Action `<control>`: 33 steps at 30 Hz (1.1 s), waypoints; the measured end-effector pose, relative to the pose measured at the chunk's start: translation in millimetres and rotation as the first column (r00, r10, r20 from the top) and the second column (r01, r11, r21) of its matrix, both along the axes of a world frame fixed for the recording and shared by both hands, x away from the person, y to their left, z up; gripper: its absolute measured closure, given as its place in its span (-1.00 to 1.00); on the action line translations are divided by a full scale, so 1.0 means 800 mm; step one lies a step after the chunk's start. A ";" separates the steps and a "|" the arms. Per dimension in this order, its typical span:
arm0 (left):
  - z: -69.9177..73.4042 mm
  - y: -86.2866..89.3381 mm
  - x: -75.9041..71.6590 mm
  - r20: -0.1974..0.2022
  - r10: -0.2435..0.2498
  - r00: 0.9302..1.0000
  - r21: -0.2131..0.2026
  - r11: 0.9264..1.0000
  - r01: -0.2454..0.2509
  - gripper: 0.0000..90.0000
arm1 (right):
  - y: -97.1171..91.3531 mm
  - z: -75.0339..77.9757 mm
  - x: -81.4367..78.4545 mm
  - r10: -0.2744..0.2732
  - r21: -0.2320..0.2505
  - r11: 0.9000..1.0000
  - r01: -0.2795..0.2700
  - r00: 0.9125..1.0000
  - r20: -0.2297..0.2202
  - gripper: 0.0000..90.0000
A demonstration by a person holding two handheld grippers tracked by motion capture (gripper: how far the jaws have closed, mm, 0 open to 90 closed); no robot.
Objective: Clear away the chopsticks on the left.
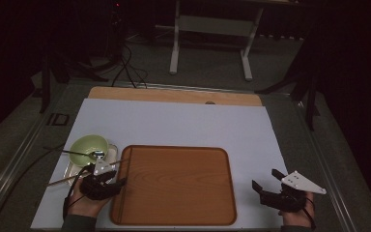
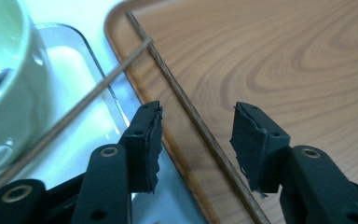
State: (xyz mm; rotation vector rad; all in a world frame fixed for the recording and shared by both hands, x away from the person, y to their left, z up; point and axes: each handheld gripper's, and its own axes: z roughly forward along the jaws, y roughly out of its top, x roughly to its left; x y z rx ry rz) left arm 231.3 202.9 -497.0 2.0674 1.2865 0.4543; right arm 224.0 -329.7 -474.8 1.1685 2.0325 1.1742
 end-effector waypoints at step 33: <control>0.024 0.071 -0.013 0.196 0.101 0.975 0.053 0.992 -0.113 -0.16 | -0.002 0.001 0.000 0.000 -0.002 1.000 0.000 1.000 0.007 -0.69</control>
